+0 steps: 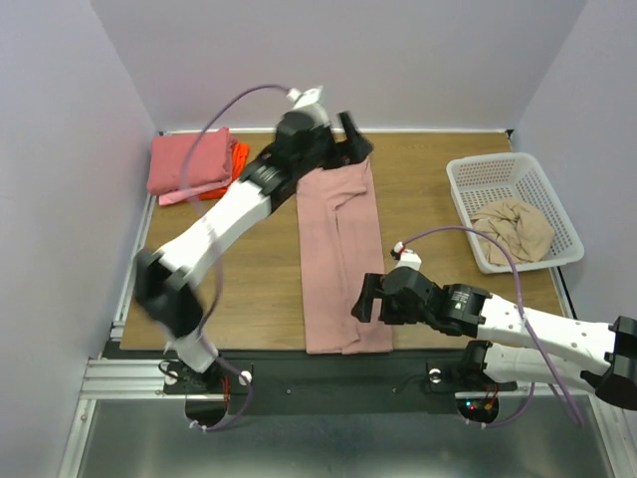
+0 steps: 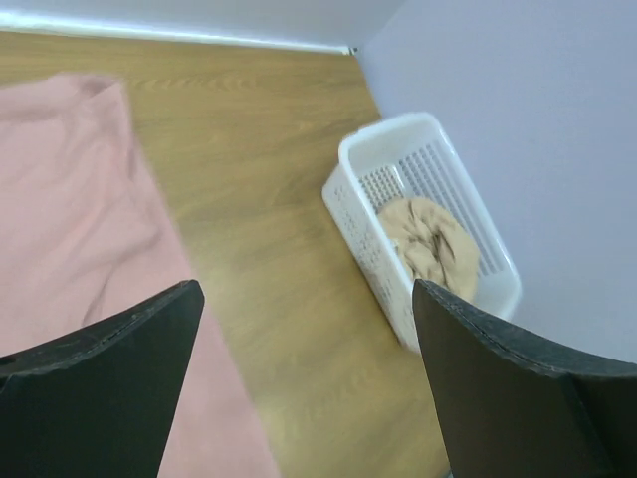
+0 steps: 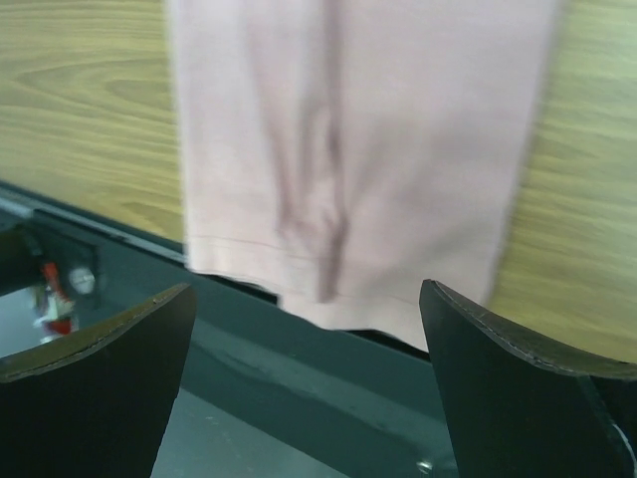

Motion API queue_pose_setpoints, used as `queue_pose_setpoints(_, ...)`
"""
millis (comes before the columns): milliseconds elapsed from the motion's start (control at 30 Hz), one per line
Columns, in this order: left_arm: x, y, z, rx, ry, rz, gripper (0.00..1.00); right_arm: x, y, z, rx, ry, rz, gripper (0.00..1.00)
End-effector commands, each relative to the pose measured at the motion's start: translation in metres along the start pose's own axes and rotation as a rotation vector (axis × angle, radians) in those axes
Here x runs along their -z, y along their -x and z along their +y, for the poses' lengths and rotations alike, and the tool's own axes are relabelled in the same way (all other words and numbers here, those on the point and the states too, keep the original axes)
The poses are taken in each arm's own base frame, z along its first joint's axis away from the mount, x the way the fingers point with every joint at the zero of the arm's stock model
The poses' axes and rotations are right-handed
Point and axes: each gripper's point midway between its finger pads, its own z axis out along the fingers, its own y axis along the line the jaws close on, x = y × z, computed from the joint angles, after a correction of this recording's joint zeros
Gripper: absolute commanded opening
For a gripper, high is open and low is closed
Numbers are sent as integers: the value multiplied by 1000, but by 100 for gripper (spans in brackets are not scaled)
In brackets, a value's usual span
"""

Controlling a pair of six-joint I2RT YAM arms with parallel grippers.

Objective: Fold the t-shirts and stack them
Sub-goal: Fold the tshirt

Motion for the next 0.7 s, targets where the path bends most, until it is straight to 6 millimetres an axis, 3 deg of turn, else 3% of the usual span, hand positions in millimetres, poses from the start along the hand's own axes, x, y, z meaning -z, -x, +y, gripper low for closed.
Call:
queue_pose_setpoints(0,101,-40,26,86,143,-36,99,0,-2,-28,-13,-93,-22,100)
queue_pose_setpoints(33,112,-92,64,111,241,32,99,0,-1,-27,-1,-95,-18,100)
queue_pose_setpoints(100,139,-139,70,139,249,97,99,-2,-5,-28,37,-107,6,100)
queue_pose_setpoints(133,159,-146,66,219,234,89,99,-4,-5,-29,45,-115,14,100)
queue_pose_setpoints(167,172,-184,84,229,268,164,98,-7,-7,-33,56,-142,26,100)
queue_pose_setpoints(233,203,-225,94,308,311,235,98,-8,-6,-37,58,-174,30,100)
queue_pose_setpoints(333,234,-269,103,392,340,347,98,-11,-10,-49,52,-236,53,100)
queue_pose_setpoints(533,267,-337,108,456,371,580,93,-9,-17,-75,-59,-305,69,100)
queue_pose_setpoints(667,267,-353,103,428,364,642,90,-6,-27,-83,-120,-297,83,97)
